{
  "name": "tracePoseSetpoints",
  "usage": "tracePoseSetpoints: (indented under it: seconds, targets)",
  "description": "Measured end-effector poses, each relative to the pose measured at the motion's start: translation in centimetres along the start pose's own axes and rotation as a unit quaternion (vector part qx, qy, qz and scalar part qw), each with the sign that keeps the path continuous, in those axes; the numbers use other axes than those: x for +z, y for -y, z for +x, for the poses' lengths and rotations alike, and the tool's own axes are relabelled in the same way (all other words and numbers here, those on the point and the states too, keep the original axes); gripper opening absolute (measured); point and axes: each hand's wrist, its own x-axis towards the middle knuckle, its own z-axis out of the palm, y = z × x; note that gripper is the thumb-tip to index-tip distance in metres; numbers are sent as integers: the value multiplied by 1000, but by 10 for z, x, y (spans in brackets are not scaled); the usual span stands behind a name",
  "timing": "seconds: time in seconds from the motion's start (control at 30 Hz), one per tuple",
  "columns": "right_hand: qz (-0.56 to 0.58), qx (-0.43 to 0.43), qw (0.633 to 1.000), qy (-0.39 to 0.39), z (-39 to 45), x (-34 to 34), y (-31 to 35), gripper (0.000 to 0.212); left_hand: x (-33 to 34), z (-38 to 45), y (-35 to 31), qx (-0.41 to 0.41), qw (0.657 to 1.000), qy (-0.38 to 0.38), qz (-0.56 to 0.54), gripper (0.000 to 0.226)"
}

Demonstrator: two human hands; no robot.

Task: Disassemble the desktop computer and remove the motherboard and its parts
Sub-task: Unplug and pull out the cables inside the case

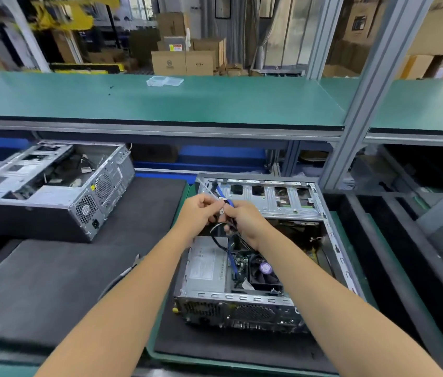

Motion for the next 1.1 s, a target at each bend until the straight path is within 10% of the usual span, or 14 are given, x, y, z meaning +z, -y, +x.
tracePoseSetpoints:
  seconds: [0.63,0.93,1.1]
  targets:
    - [-351,-61,934,-37,59,148,-37,15,-134,17,84,-64,974,-64,206,31]
    - [-418,-9,908,-37,73,174,-66,25,-171,-2,136,-198,903,-54,377,10]
    - [-431,21,901,-41,77,175,-72,25,-161,-7,158,-268,834,-39,480,62]
